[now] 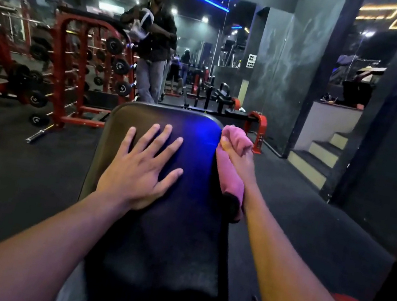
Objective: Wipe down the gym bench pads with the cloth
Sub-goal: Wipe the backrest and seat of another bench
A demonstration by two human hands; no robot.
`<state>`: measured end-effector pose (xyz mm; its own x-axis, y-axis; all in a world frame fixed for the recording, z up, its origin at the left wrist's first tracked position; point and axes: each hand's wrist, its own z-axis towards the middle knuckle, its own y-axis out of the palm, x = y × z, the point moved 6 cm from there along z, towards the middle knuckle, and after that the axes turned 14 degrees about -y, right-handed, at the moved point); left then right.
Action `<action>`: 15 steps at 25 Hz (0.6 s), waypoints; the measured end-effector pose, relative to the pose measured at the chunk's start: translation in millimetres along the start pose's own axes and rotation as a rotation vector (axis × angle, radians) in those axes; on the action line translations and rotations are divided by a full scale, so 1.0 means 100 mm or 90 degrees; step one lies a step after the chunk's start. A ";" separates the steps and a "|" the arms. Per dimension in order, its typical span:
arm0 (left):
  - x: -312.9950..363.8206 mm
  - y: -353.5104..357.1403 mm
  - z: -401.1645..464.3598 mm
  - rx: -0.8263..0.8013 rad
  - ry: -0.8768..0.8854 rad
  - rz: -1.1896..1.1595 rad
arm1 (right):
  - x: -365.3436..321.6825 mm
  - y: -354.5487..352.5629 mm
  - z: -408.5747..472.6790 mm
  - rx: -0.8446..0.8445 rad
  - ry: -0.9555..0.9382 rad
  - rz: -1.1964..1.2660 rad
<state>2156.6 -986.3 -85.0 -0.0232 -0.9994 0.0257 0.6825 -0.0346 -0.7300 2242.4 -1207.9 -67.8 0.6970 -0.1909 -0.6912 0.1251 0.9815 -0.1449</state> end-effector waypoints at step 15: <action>0.01 -0.02 -0.04 0.016 0.010 0.006 | -0.02 -0.02 0.27 -0.025 -0.069 -0.106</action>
<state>2152.3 -987.7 -86.2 -0.0273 -0.9996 0.0080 0.7004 -0.0249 -0.7133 2259.3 -1208.8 -47.1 0.7412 -0.3457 -0.5754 0.2190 0.9348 -0.2796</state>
